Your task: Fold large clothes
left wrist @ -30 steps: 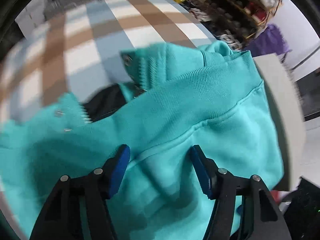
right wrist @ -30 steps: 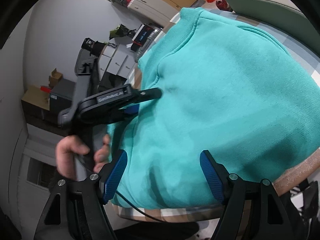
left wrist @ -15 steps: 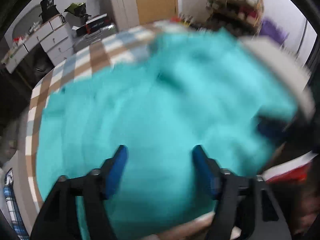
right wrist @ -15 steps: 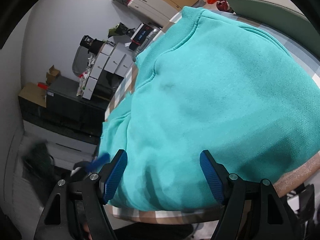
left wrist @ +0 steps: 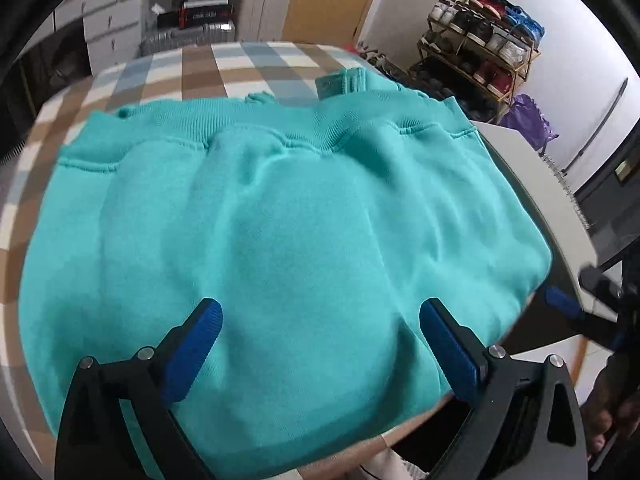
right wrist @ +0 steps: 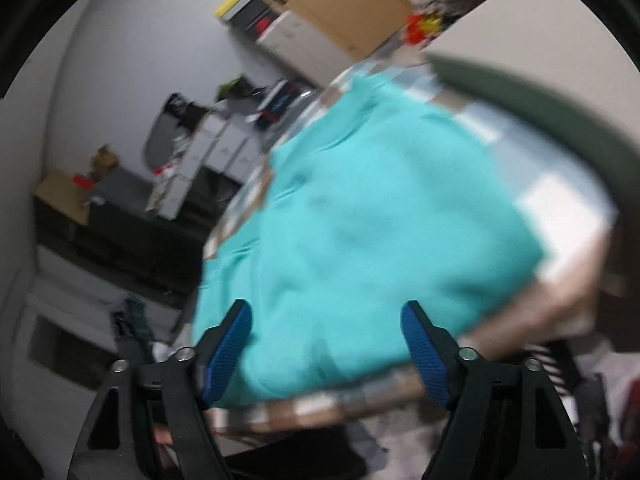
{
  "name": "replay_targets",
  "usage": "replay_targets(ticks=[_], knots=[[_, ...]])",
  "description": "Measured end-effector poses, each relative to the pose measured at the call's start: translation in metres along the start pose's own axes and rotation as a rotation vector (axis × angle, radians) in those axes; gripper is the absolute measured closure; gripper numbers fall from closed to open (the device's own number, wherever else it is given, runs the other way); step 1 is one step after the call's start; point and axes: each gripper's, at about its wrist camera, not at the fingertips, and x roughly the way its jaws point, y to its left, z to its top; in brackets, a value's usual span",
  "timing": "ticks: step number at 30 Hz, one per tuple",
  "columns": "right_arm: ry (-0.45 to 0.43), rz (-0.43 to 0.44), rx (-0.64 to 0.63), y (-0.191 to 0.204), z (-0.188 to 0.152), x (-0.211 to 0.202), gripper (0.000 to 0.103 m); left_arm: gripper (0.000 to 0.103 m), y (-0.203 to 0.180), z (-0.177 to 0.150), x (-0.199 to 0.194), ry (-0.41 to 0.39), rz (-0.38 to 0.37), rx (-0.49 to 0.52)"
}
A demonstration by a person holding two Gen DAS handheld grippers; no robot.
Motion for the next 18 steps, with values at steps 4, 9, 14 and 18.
replay_targets(ticks=[4, 9, 14, 18], knots=[[0.082, -0.044, 0.1, -0.015, -0.002, 0.013, 0.014, 0.006, -0.001, -0.003, 0.009, 0.018, 0.014, 0.024], [0.111, -0.091, 0.161, -0.032, 0.015, 0.038, 0.014, 0.006, -0.004, -0.011, 0.009, -0.005, 0.018, 0.032], [0.12, -0.079, 0.239, -0.04, 0.027, 0.055, 0.005, 0.006, -0.007, -0.015, 0.008, -0.011, 0.034, 0.044], [0.097, -0.148, 0.2, -0.023, 0.035, 0.071, 0.0, 0.002, -0.014, -0.015, 0.014, -0.011, 0.071, 0.037]])
